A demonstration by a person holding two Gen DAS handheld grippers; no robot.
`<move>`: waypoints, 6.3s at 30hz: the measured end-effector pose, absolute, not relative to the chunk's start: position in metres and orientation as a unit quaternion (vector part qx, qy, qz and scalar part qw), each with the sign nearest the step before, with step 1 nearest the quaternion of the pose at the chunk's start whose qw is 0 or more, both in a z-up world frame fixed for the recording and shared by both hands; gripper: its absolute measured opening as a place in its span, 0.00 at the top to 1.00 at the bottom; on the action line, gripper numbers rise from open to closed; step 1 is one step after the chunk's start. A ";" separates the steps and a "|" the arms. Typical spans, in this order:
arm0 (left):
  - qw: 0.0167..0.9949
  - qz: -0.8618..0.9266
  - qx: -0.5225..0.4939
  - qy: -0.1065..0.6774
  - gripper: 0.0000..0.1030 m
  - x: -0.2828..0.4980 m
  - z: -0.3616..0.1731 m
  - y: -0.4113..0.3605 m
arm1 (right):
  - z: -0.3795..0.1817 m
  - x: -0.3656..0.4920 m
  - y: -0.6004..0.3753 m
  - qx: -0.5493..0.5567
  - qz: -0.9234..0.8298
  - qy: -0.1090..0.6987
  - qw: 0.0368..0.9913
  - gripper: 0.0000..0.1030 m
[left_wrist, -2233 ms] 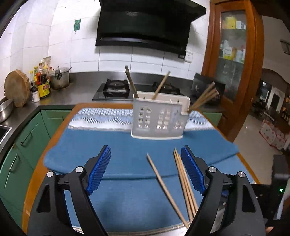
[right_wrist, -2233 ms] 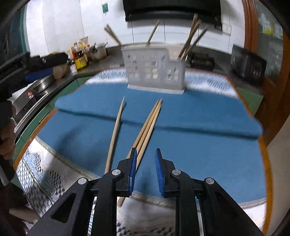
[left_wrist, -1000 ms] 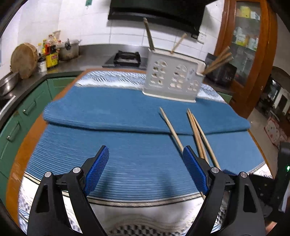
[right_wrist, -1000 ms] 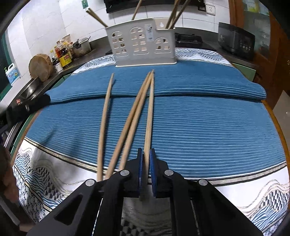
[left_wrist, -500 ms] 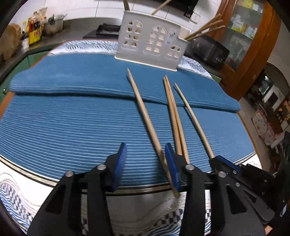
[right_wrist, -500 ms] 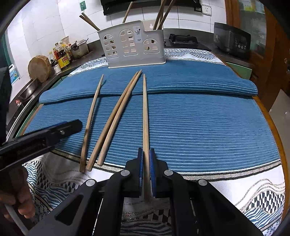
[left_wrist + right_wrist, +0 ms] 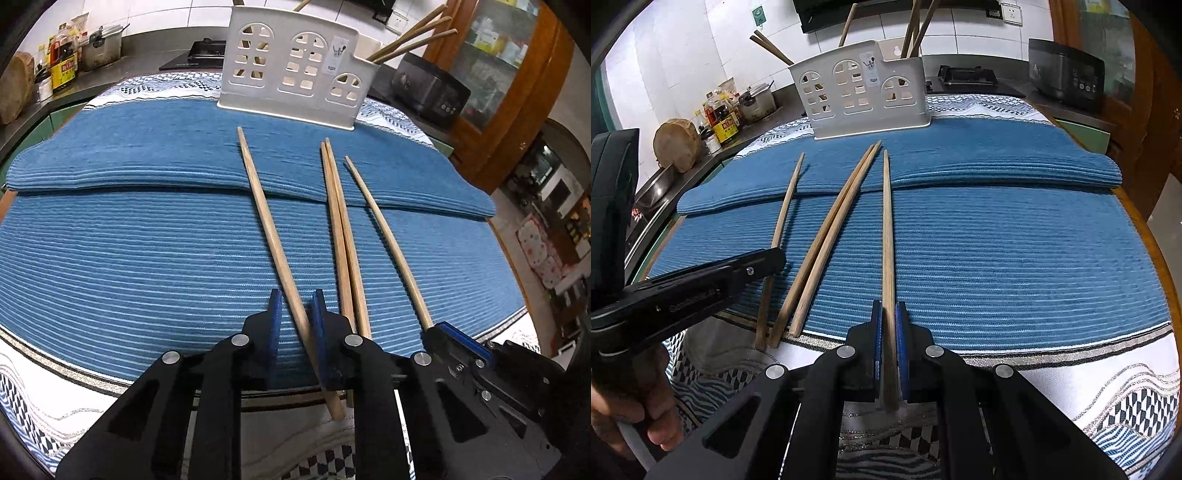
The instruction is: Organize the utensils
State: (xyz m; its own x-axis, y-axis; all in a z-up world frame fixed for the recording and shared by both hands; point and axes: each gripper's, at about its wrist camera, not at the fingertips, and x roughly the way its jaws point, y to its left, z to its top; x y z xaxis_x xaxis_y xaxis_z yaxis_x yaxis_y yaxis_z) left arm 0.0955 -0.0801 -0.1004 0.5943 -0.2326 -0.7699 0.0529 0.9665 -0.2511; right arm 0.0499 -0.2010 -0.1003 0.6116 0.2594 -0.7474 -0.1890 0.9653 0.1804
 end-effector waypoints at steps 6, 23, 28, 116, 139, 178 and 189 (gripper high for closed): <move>0.888 -0.071 -0.098 0.444 0.88 0.102 -0.103 -0.081 | -0.101 0.050 -0.201 0.046 0.127 0.424 0.895 0.93; 0.892 -0.065 -0.069 0.442 0.93 0.098 -0.100 -0.084 | -0.101 0.050 -0.202 0.046 0.128 0.424 0.896 0.93; 0.891 -0.067 -0.068 0.444 0.95 0.097 -0.101 -0.083 | -0.101 0.050 -0.202 0.042 0.127 0.423 0.896 0.93; 0.916 -0.154 -0.049 0.367 0.95 0.107 -0.025 -0.028 | 0.049 0.073 -0.192 -0.019 0.158 0.269 0.950 0.93; 0.927 -0.173 -0.005 0.333 0.95 0.171 0.047 -0.038 | 0.172 0.163 -0.191 -0.047 0.171 0.244 0.953 0.93; 0.965 -0.099 -0.007 0.244 0.95 0.293 0.140 -0.027 | 0.104 0.197 -0.182 -0.090 0.160 0.267 0.946 0.82; 0.974 -0.098 -0.001 0.206 0.54 0.240 0.148 -0.022 | 0.019 0.140 -0.178 -0.036 0.179 0.356 0.916 0.82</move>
